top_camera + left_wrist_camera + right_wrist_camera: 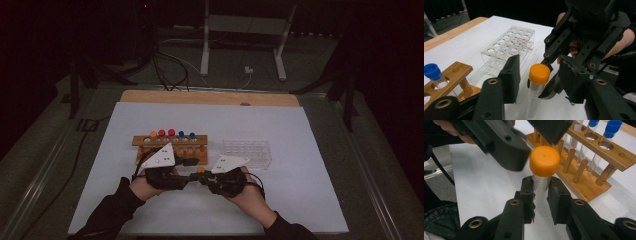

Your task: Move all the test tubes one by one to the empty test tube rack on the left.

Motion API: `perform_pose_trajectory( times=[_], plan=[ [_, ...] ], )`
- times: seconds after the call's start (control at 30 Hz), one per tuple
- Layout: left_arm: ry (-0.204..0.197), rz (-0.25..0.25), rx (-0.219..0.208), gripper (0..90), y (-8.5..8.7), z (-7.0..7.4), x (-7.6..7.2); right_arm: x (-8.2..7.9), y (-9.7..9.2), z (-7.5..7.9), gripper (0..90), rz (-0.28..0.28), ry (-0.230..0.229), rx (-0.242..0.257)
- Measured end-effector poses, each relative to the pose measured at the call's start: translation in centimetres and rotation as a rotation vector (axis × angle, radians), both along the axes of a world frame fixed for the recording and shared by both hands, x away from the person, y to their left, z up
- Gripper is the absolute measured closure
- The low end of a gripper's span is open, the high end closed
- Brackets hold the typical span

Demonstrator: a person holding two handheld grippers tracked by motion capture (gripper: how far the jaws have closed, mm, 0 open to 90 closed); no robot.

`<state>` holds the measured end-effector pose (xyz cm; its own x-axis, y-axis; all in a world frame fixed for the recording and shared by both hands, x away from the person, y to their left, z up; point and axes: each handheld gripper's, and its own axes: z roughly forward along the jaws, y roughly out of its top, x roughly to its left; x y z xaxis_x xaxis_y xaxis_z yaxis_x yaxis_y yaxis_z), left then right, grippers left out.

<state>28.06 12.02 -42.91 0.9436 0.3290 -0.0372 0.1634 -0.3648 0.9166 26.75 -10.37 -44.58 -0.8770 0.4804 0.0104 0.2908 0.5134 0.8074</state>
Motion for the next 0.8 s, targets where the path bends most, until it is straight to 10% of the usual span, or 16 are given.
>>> perform_pose_trajectory(
  times=[0.8],
  plan=[
    [-0.043,-0.024,0.055,71.3,-0.74,-0.48,-0.02,-0.05,0.01,0.07,75.1,0.014,0.010,0.006]
  ],
)
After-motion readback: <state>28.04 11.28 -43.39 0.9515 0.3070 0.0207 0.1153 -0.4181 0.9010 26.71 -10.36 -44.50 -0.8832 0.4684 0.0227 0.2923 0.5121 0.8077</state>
